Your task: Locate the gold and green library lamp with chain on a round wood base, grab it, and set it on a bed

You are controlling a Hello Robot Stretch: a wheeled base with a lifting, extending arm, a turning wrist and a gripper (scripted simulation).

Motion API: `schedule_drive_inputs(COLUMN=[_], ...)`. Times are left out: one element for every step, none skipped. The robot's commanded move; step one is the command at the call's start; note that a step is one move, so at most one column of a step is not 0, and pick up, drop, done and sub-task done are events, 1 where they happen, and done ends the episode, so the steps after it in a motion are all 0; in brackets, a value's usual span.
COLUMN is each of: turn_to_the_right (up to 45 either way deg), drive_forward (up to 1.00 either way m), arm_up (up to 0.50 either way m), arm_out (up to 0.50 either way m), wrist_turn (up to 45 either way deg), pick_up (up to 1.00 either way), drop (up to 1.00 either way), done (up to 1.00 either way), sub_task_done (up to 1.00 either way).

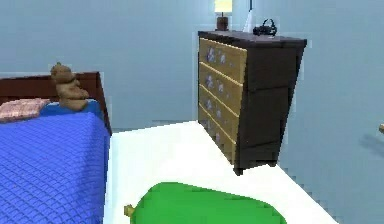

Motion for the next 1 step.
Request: schedule_drive_inputs(turn_to_the_right=[-12.0], drive_forward=[0.0], arm_up=[0.0], arm_out=[0.0], wrist_turn=[0.0], pick_up=[0.0], drop=[0.0], done=[0.0], sub_task_done=[0.0])
